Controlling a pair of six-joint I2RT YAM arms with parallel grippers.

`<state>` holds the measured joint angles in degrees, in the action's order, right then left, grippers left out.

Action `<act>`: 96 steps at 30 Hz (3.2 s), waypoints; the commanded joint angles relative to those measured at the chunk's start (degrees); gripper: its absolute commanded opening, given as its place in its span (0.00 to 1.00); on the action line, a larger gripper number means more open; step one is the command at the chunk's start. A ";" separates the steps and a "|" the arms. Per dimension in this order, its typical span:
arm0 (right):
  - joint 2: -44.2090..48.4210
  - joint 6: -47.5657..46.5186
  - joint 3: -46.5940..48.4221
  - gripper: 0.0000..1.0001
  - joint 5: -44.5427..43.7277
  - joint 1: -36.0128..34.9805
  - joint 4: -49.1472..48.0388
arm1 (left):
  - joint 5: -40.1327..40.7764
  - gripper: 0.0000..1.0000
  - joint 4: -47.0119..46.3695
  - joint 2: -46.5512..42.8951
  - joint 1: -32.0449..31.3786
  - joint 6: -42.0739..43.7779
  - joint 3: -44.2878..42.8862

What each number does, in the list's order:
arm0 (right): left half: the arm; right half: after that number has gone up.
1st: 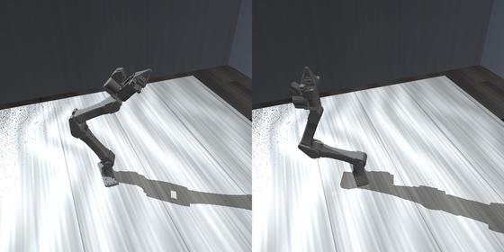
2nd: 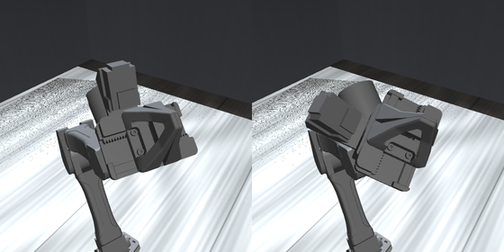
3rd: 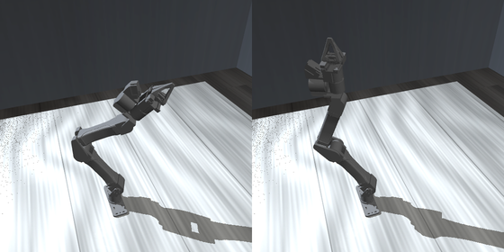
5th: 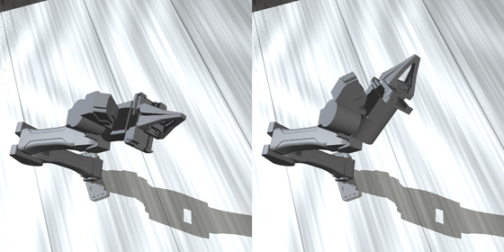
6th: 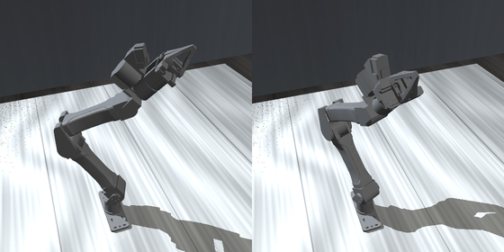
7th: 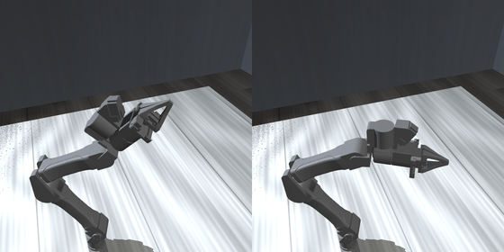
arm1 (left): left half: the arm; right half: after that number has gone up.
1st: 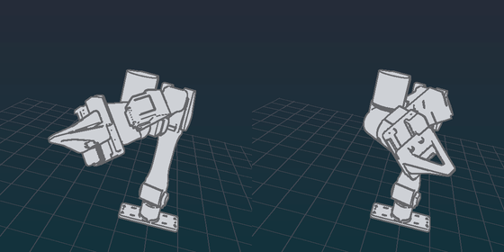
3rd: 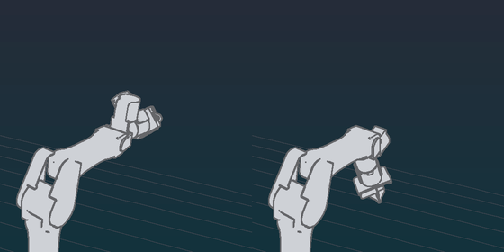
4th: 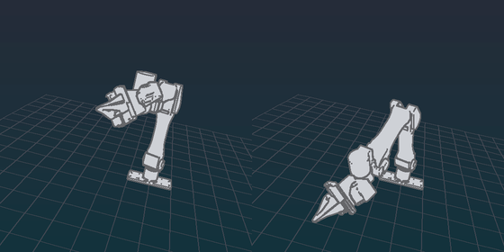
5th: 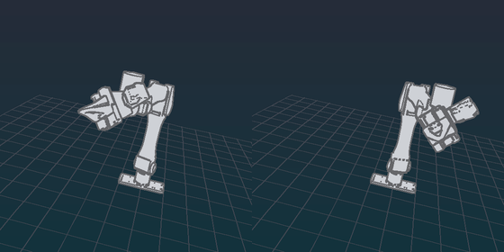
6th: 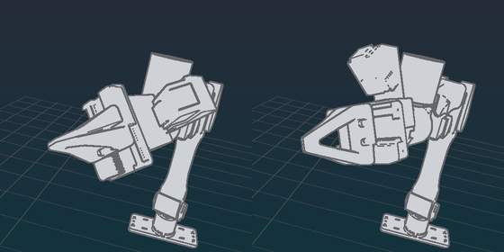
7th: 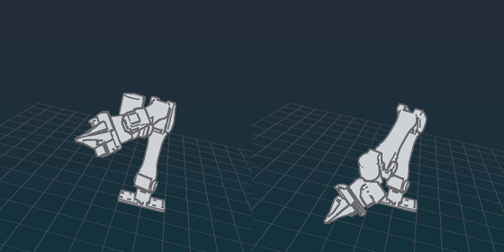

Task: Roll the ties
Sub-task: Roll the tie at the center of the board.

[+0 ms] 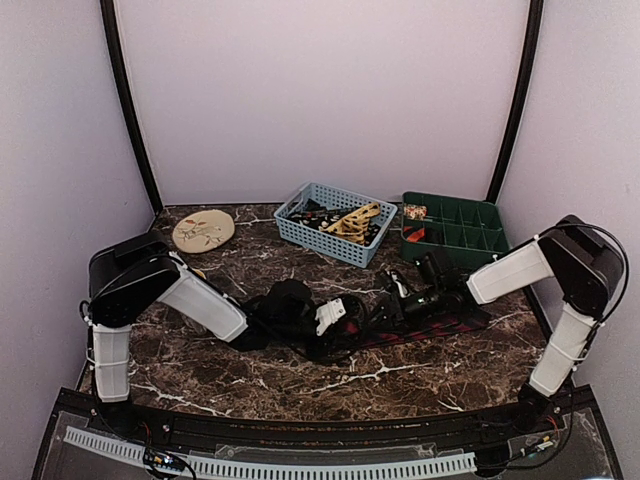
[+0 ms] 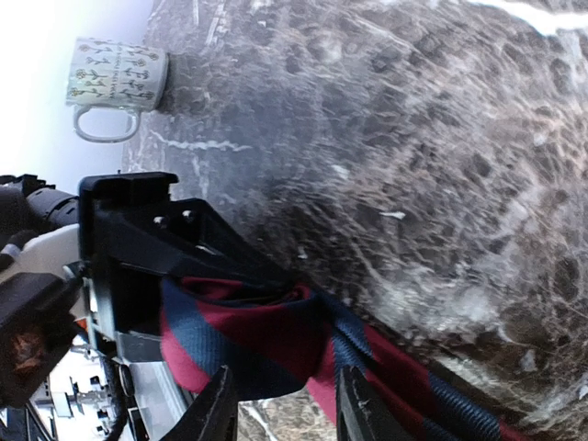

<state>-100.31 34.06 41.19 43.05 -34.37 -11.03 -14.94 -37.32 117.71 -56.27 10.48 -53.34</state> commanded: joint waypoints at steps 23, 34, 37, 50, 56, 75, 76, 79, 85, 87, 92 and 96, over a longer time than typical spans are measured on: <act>-2.50 2.00 6.82 0.01 0.60 -4.30 5.73 | 3.50 0.22 18.12 -0.93 -0.07 5.53 -0.62; -2.32 1.25 3.17 0.00 -1.13 -2.90 5.18 | 2.80 0.56 11.26 -5.01 0.11 1.86 3.15; -2.60 0.27 1.02 0.00 -1.83 -1.54 4.77 | 1.55 0.64 5.26 -6.78 0.11 -0.28 5.41; -3.17 -2.25 -2.79 0.00 -4.66 0.09 4.36 | -4.76 0.73 -15.03 0.45 -0.51 -10.82 5.34; -4.32 -2.15 -2.79 0.00 -4.73 -0.11 3.51 | -4.82 0.75 -15.74 5.30 -0.95 -8.34 0.95; 2.24 -1.67 1.23 0.31 -1.46 -0.11 6.43 | -0.49 0.26 5.11 0.95 -1.03 3.05 1.27; 3.24 -1.04 1.31 0.34 -0.88 -0.13 6.40 | 0.30 0.26 6.77 0.72 -1.03 3.46 1.23; 6.36 1.73 0.93 0.42 1.08 -0.17 4.53 | 0.96 0.26 10.15 0.58 -1.12 4.55 0.74; 6.25 4.61 2.01 0.47 3.47 -1.21 3.02 | 1.34 0.26 11.40 0.93 -1.37 5.22 0.01; 4.63 4.76 2.59 0.46 3.09 -2.20 3.24 | 1.40 0.26 11.84 1.18 -1.43 5.28 -0.24; 1.43 5.97 3.18 0.39 1.87 -3.44 1.68 | 1.76 0.27 12.34 1.42 -1.65 5.55 -0.51; 0.71 6.20 3.62 0.15 0.91 -3.97 1.53 | 1.99 0.27 12.64 1.50 -1.73 5.71 -0.65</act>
<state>-98.91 39.86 43.44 44.93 -37.74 -7.49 -15.51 -34.85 118.04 -57.60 14.66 -55.05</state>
